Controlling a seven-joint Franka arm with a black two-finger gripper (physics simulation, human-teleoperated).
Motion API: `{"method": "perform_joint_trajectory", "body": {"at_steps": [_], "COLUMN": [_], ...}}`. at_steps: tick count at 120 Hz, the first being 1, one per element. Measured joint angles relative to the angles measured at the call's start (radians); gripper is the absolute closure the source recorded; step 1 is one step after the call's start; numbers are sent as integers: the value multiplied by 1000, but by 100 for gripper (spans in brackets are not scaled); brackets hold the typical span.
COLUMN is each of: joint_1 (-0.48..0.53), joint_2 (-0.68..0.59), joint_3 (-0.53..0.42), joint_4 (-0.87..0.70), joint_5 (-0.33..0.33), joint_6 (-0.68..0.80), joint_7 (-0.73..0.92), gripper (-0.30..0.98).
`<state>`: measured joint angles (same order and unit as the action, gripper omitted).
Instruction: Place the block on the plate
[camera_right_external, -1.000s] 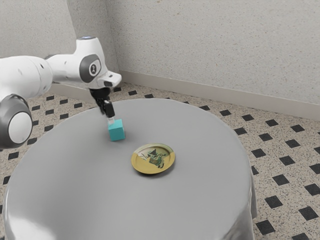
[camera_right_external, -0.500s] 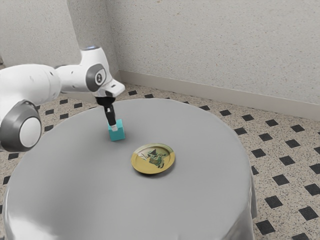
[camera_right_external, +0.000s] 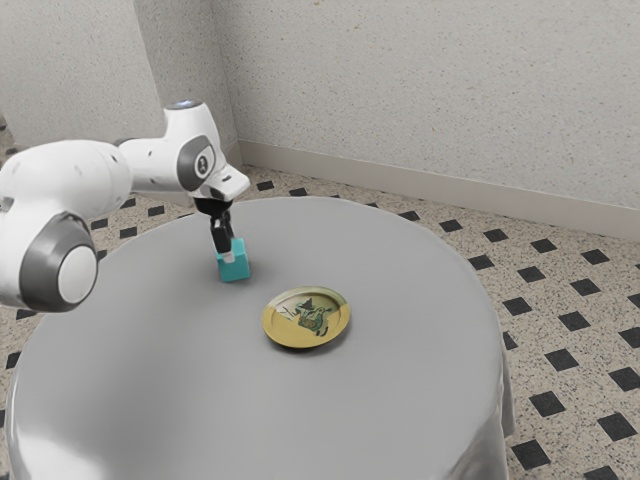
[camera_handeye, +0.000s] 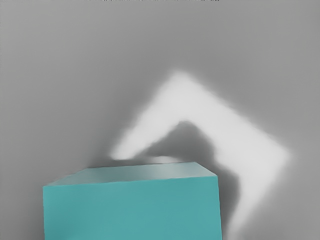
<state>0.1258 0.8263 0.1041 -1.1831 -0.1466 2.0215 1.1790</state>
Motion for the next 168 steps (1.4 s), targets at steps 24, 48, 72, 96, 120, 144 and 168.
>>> {"method": "perform_joint_trajectory", "body": {"at_steps": [24,48,72,96,120,144,168], "joint_1": [1,1,1,0,-5,-71,-154], "joint_2": [28,45,56,58,55,-76,-252], "joint_3": [0,0,0,0,5,31,13], "joint_4": [16,32,32,32,26,-73,-270], "joint_5": [0,-1,-1,1,2,-2,-26], "joint_6": [7,13,16,17,19,20,40], "joint_7": [26,44,56,64,69,73,76], "gripper": [0,0,7,25,28,31,31]}}
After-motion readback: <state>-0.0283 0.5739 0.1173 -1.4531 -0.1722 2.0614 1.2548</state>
